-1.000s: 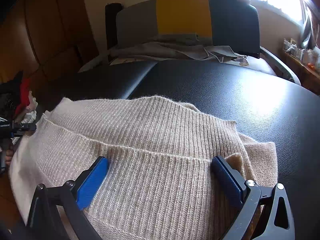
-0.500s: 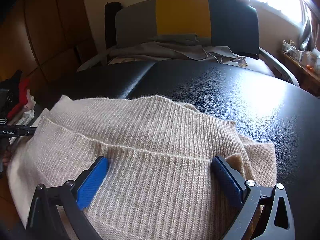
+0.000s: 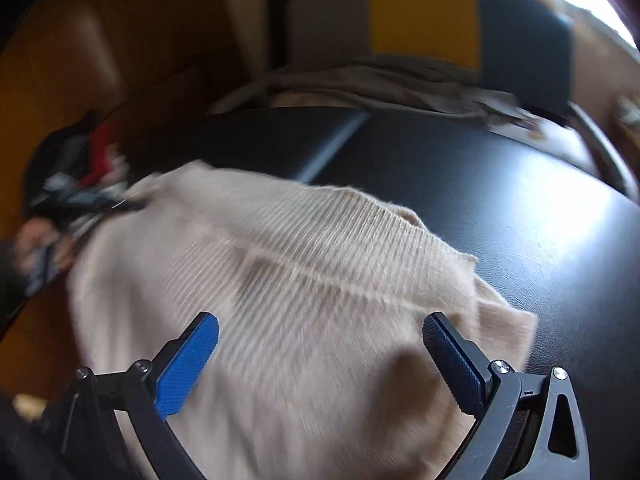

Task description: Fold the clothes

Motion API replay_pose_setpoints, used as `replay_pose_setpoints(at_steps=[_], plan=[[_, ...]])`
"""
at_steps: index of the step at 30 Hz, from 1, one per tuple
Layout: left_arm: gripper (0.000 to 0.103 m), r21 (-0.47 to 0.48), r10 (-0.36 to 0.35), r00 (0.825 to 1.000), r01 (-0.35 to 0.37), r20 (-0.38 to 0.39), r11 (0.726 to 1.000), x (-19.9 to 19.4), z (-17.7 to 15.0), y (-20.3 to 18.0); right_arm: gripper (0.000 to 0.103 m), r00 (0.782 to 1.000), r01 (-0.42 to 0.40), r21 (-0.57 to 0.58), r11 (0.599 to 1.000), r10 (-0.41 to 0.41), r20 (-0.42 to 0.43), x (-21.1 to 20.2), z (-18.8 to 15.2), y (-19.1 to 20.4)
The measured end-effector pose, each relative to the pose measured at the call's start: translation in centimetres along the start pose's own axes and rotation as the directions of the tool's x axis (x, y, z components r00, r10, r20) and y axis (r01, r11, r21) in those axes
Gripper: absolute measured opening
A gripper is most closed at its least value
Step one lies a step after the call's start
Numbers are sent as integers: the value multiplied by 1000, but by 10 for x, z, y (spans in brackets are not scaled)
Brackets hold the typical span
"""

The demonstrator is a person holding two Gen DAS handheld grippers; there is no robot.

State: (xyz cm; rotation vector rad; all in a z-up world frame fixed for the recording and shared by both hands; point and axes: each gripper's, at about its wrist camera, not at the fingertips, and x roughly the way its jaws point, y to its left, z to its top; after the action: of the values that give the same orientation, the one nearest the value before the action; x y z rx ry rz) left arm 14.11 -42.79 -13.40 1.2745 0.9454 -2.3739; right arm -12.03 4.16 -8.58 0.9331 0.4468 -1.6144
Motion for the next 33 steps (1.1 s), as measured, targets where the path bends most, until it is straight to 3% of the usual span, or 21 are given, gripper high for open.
replay_pose_setpoints(at_steps=[4, 7, 11, 13, 23, 28, 33], plan=[[13, 44, 33, 999, -32, -6, 999, -11, 7, -13, 103, 991, -116, -77, 990, 111, -76, -9, -2, 7], [13, 34, -4, 1000, 4, -8, 999, -25, 11, -21, 103, 980, -181, -126, 975, 168, -108, -4, 1, 12], [13, 8, -116, 993, 116, 8, 993, -48, 10, -34, 103, 967, -145, -174, 974, 102, -234, 31, -8, 4], [13, -3, -199, 980, 199, 23, 980, -61, 7, -45, 103, 969, -116, -248, 962, 55, -241, 39, -18, 3], [13, -42, -397, 917, 399, 49, 916, -58, 0, -133, 103, 997, -77, -170, 982, 75, -22, 32, -46, -1], [13, -10, -449, 893, 450, 38, 893, -53, -1, -198, 103, 997, -77, -162, 984, 79, 10, 30, -53, 2], [13, 0, -472, 881, 472, -34, 881, -25, -15, -258, 103, 990, -132, -121, 984, 138, 41, 25, -61, -4]])
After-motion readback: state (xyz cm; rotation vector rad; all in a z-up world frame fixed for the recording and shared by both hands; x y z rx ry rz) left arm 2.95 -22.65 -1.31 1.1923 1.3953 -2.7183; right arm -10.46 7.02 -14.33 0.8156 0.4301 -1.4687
